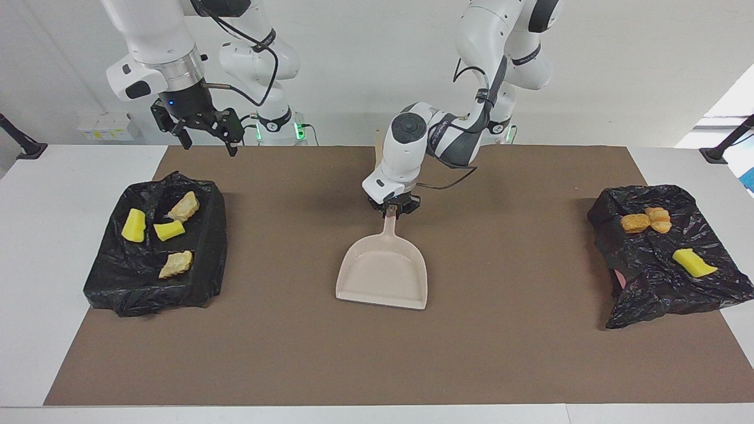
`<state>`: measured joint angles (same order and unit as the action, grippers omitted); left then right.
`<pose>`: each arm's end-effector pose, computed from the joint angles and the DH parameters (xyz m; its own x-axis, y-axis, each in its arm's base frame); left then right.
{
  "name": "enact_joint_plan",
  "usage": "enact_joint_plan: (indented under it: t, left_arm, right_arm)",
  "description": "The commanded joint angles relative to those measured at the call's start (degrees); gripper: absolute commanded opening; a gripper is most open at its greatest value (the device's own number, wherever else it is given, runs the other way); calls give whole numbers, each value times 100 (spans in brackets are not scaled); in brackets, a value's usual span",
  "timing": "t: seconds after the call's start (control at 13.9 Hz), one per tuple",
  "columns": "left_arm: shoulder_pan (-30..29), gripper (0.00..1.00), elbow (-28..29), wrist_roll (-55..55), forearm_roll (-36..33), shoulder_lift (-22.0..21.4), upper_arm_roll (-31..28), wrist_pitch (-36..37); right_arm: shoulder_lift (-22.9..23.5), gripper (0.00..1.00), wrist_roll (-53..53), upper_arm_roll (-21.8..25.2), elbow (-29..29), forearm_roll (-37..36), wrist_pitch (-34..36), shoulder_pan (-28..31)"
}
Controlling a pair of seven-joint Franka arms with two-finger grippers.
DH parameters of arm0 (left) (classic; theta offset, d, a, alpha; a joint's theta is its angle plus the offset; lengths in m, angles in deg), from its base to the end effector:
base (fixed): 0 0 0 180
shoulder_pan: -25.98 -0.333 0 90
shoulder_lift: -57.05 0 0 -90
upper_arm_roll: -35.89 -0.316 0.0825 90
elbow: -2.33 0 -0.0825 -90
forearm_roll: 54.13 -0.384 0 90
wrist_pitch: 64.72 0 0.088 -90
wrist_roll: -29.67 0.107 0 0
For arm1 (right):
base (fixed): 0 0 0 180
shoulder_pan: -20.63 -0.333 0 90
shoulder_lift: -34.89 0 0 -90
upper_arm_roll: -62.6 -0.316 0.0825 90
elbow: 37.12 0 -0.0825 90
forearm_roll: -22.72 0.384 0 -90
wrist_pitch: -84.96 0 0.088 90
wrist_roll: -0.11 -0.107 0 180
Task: Sweep and dump trash in bin
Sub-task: 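Bring the empty dustpan back to the table center with the left gripper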
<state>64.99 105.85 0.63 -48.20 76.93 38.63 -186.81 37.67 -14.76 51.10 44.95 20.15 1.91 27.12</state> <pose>0.4734 -0.4258 0.3511 0.9837 -0.1647 -0.0722 -0.1592 -0.9842 0.0770 0.5557 0.0402 0.6521 0.9841 -0.1764 -0.0204 -0.1754 -0.9836 0.0416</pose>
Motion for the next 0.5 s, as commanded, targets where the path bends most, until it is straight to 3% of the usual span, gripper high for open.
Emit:
enact_joint_plan:
  t: [0.0, 0.22, 0.43]
  left_arm:
    - [-103, 100, -34, -13, 84, -298, -106, 237]
    - [-516, 100, -112, -22, 67, -607, -177, 642]
    - [-1367, 100, -174, 162, 23, -896, -168, 599]
  right_arm:
    - [-216, 100, 440, 139, 309, 152, -1, -8]
    - [-269, 100, 450, 279, 397, 257, 16, -42]
    - [-401, 100, 459, 552, 582, 266, 25, -324]
